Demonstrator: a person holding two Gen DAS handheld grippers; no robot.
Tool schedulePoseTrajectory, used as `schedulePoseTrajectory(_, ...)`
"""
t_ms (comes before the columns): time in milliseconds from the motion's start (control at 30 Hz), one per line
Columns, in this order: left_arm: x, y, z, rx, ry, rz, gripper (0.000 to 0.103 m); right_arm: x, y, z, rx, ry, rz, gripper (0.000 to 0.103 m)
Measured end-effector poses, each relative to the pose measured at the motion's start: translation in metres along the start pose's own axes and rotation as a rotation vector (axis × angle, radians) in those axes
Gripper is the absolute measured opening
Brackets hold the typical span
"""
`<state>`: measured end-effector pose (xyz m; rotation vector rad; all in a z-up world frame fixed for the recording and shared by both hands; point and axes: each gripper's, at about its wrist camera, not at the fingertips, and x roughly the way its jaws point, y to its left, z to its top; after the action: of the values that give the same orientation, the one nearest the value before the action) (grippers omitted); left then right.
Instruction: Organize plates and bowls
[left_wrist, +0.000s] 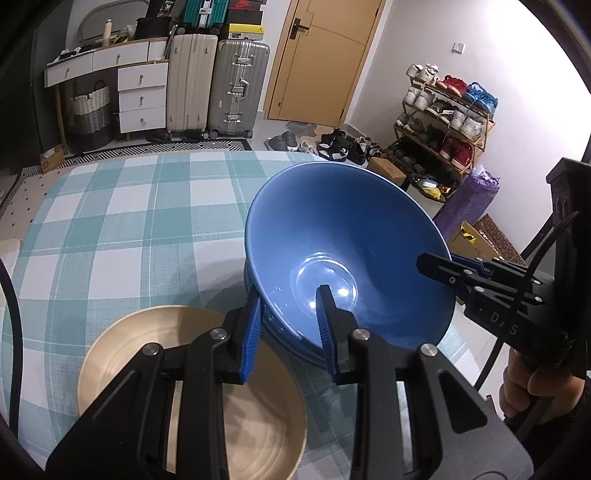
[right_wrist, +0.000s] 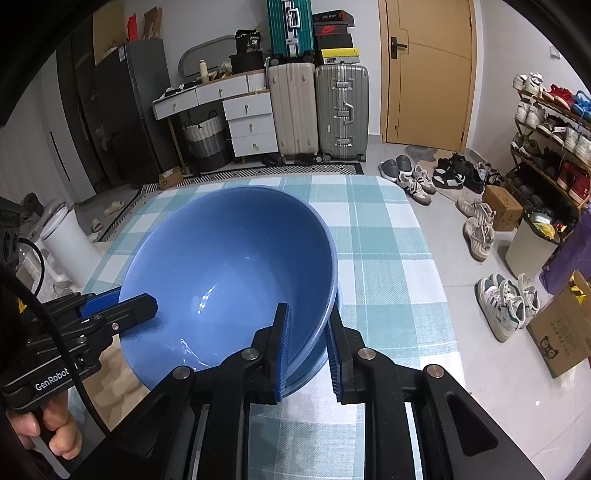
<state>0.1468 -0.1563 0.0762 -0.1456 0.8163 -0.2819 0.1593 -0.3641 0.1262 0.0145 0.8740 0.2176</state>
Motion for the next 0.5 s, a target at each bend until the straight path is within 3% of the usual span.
schedulePoseTrajectory(500,0.036,0.003,-0.004,0.043,0.023,0.051,0.026,0.016,0.003,-0.005,-0.026,0.026,-0.03,0.02)
